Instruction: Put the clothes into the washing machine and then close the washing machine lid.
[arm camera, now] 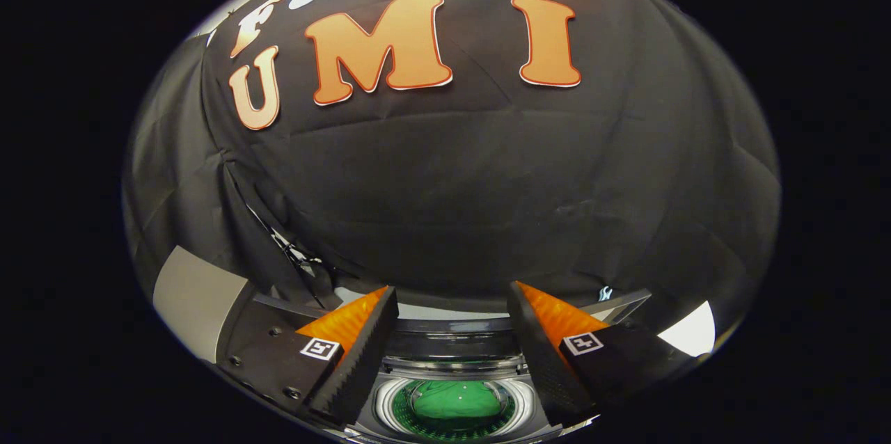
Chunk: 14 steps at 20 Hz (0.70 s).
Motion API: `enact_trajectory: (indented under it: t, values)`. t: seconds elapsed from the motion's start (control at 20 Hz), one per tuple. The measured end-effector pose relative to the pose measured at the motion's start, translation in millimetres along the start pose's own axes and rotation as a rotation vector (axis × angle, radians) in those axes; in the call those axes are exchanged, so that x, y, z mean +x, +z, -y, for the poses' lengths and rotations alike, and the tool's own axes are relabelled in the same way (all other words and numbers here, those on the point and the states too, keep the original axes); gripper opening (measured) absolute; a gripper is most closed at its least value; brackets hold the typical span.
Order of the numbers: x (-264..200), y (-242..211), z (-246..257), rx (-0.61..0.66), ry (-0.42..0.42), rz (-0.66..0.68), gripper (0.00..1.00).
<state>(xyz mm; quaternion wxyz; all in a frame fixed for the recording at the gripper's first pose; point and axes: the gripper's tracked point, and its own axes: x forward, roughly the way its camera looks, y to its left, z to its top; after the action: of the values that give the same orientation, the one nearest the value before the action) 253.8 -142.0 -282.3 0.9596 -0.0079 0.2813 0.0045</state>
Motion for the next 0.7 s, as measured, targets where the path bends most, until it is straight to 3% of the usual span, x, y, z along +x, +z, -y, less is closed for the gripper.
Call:
enact_trajectory:
  t: [0.7]
  values:
    - [-51.8,-33.9,-2.9,-0.020,-0.006,0.007,1.00]
